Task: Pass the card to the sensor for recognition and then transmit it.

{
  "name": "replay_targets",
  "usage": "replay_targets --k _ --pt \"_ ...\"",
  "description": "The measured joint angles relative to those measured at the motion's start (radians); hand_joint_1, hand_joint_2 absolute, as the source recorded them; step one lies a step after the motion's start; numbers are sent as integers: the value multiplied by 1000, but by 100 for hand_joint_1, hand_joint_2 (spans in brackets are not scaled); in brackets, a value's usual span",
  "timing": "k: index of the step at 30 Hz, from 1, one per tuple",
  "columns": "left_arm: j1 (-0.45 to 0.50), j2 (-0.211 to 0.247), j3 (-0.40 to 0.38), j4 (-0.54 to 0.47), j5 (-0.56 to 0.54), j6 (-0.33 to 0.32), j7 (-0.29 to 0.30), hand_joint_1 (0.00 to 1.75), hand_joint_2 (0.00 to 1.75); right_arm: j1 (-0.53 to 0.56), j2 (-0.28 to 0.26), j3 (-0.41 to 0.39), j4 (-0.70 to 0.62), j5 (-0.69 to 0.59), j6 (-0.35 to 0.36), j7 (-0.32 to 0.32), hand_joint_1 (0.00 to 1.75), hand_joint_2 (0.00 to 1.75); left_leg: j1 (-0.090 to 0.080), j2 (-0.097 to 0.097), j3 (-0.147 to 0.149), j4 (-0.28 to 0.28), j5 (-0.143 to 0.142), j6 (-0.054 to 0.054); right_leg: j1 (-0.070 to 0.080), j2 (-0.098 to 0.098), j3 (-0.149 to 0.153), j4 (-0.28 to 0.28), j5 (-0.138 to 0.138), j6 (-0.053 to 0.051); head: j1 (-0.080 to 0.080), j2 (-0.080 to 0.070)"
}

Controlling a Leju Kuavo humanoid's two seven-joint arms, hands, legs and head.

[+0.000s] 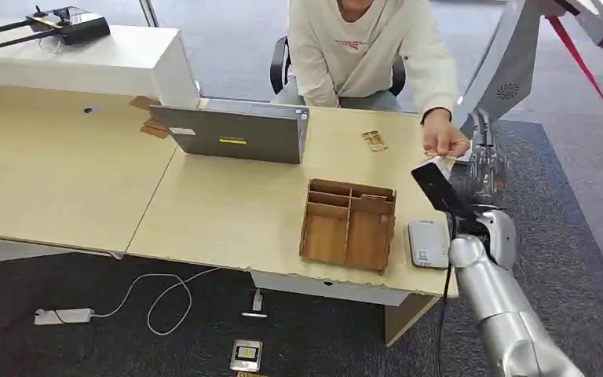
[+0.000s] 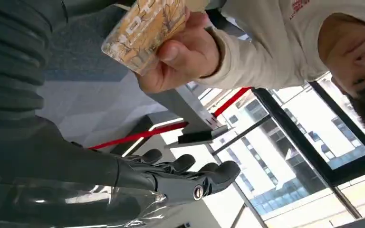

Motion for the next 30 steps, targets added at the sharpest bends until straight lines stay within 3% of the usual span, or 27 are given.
replay_targets --k 1,2,3,30 --pt "2 0 0 0 0 0 0 0 0 -5 5 5 4 -5 3 -4 0 175 0 0 0 0 0 0 0 0 0 0 0 0 0 0" --pt "4 0 0 0 1 0 0 0 0 -10 8 8 7 -11 4 -8 42 175 0 0 0 0 0 0 0 0 0 0 0 0 0 0" --pt "4 0 0 0 3 0 0 0 0 -13 11 10 11 -17 5 -11 175 175 0 0 0 0 0 0 0 0 0 0 0 0 0 0" --pt "-2 1 0 0 -21 -8 21 0 0 -26 3 24 63 -109 -6 -35 175 175 0 0 0 0 0 0 0 0 -1 0 0 0 0 0"
